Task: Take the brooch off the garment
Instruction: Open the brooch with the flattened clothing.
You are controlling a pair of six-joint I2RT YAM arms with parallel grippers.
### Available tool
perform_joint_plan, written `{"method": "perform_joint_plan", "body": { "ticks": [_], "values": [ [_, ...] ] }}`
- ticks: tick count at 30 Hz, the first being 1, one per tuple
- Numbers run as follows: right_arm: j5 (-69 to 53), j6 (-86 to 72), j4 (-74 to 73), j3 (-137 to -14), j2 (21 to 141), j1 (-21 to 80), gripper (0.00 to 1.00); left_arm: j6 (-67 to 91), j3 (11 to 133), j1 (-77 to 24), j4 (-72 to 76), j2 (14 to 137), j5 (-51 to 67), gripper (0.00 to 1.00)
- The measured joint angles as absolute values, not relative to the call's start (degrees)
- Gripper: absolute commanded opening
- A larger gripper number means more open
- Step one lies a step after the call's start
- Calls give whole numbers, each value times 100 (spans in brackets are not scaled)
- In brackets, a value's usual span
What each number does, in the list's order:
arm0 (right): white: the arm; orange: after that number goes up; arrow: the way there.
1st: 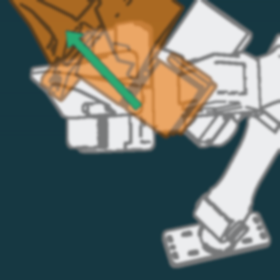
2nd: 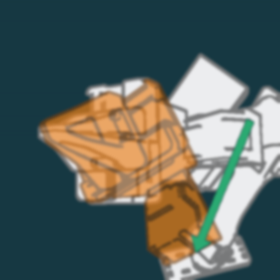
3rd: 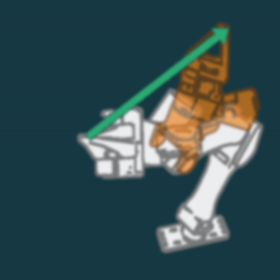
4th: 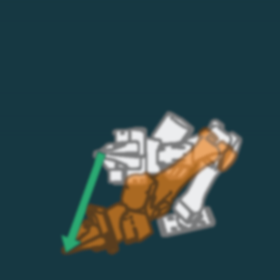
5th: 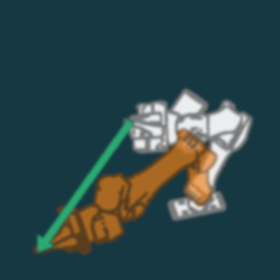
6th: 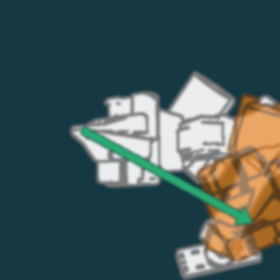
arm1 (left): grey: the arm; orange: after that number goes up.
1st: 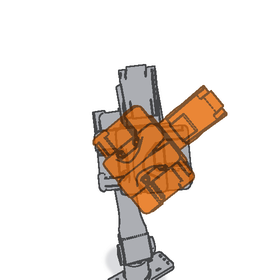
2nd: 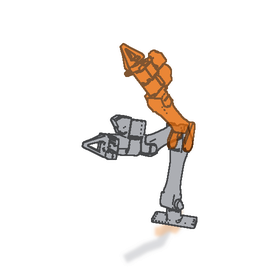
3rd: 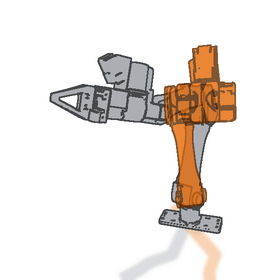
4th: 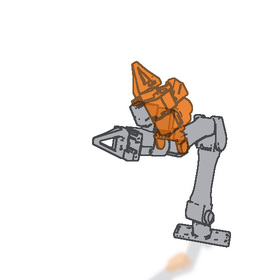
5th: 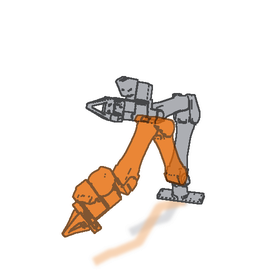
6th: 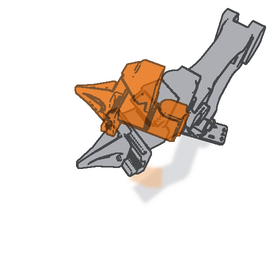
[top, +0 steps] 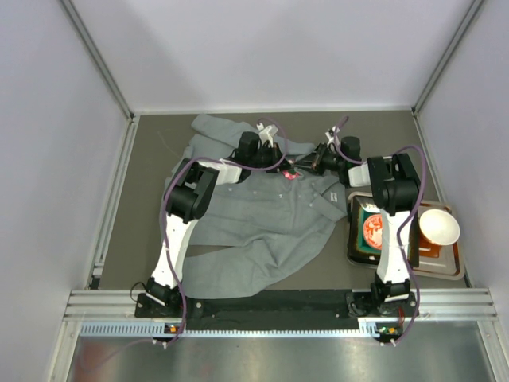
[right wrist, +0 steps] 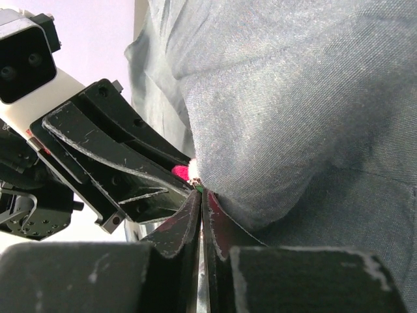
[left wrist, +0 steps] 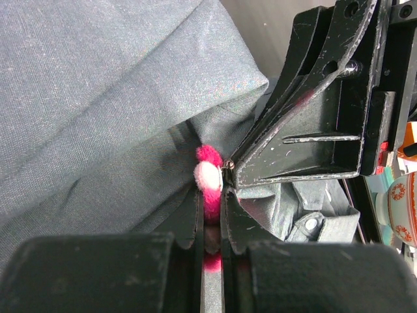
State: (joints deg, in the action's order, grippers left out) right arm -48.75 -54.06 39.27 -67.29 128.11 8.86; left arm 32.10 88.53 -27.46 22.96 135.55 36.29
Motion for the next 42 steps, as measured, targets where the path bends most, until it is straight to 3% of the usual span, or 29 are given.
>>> {"method": "perform_joint_plan", "body": {
  "ticks": [2,5,11,12,15,22,28,31,38,42],
  "values": [
    [-4853,-5371,3951,-6707,12811,886,7,3282,8831,-2746,2329,13555,3614,17],
    [-4803,-5275,3905,-6698,12785,886,8,3382,8783,-2740,2401,13555,3583,26],
    [-4698,-5135,3758,-6600,12755,910,6,3736,8374,-2652,2954,13526,3647,31],
    [-4696,-5120,3752,-6600,12755,919,6,3804,8294,-2637,3070,13513,3671,46],
    [-4644,-5096,3706,-6600,12755,928,5,4023,8147,-2617,3341,13452,3852,50],
    [-4613,-5057,3660,-6600,12755,926,2,4327,7983,-2589,3579,13445,3990,37],
    [-4591,-5057,3719,-6512,12709,926,4,4300,7983,-2582,3378,13452,3986,19],
    [-4550,-5030,3717,-6479,12628,926,6,4222,8106,-2574,3142,13463,3979,3],
    [-4383,-4733,3566,-6316,12376,954,18,4025,8261,-2569,2871,13465,3948,0],
    [-4281,-4431,3402,-6252,12182,1011,21,4010,8294,-2569,2821,13465,3946,0]
  ]
}}
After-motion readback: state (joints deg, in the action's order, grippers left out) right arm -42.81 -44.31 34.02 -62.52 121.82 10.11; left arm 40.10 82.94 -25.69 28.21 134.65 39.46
